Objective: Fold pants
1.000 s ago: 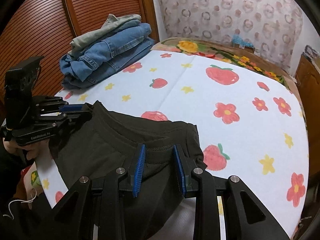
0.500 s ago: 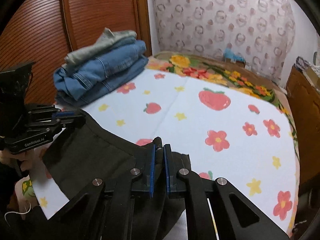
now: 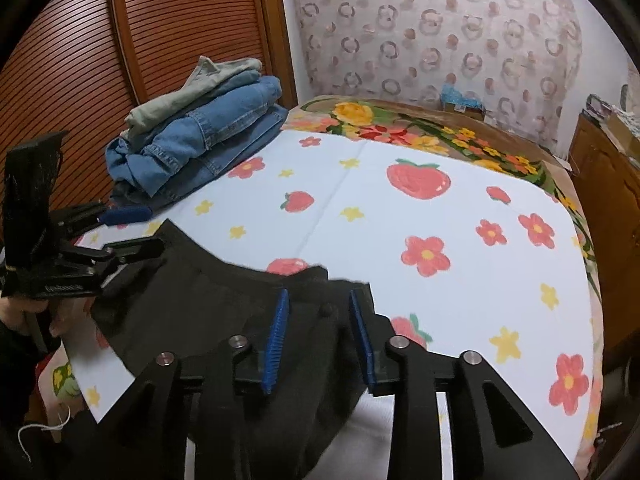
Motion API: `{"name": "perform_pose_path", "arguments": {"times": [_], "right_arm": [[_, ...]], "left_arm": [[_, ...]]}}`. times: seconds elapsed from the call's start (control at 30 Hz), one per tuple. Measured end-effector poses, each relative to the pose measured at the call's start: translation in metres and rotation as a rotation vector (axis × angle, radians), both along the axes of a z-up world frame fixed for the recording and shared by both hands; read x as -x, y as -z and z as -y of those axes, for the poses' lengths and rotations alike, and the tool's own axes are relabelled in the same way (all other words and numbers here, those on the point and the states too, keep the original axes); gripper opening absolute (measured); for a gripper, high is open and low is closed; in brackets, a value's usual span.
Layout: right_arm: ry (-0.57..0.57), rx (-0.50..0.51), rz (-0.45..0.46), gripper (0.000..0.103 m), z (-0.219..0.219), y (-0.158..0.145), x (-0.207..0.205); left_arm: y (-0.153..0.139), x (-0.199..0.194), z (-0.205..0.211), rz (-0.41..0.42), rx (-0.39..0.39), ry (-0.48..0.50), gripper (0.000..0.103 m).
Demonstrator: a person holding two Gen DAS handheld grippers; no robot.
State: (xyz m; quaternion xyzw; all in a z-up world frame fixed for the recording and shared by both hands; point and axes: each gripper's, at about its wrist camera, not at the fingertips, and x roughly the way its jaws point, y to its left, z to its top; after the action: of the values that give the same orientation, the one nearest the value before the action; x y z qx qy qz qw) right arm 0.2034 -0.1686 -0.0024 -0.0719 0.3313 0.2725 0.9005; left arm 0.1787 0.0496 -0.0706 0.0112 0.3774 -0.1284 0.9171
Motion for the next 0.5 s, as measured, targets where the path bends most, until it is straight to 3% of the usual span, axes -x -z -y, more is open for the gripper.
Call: {"name": "perform_pose_path", "arguments": {"times": [0.33,0.5], "right_arm": [[0.039,0.002,-0.07,0.05,0.015,0.016,-0.007],[0.044,-0.003,-0.087,0.052,0.014,0.019,-0.009]], "left_arm": [[0.019,0.005,0.001,-0.065,-0.037,-0.014,0.069],[0.028,0.006,-0.001,-0.094,-0.027,-0.015,0.069]]}}
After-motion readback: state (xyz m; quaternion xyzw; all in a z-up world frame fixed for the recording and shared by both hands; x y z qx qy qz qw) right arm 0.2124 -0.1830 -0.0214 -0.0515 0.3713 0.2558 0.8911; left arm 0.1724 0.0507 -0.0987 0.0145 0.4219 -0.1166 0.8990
